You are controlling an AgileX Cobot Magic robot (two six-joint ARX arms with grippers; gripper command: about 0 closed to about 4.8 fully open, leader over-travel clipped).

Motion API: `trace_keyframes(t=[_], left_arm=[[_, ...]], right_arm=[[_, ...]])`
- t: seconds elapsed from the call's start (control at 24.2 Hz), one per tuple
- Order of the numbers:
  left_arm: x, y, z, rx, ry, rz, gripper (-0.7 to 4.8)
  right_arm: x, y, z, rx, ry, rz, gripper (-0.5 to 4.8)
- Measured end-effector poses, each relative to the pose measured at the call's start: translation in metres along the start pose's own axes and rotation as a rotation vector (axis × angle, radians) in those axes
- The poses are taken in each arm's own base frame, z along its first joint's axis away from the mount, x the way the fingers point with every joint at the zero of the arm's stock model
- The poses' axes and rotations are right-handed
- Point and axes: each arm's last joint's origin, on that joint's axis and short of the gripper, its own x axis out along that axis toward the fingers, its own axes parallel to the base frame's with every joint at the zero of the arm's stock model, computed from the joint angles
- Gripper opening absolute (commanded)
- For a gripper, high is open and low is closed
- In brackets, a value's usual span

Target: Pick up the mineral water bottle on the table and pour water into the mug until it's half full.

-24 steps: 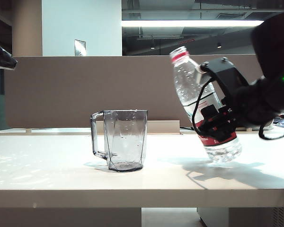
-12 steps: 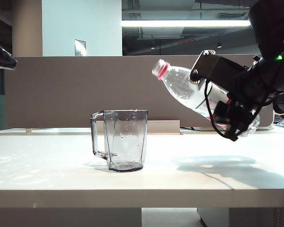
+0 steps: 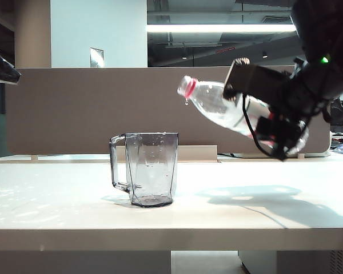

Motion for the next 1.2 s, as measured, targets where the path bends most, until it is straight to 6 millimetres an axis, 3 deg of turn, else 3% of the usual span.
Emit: trace_keyframes(t=[0.21, 0.74, 1.2], left_arm=[[0.0, 0.0, 0.0, 0.0, 0.0, 0.0, -0.01], [0.0, 0.0, 0.0, 0.0, 0.0, 0.0, -0.01], [0.0, 0.0, 0.0, 0.0, 0.0, 0.0, -0.01]], right_arm=[[0.003, -0.009, 0.006, -0.056, -0.002, -0.004, 2.21], [0.003, -0.008, 0.015, -0.3, -0.013, 0.021, 2.2], [0.008, -0.032, 0.029, -0.389, -0.011, -0.049, 2.21]])
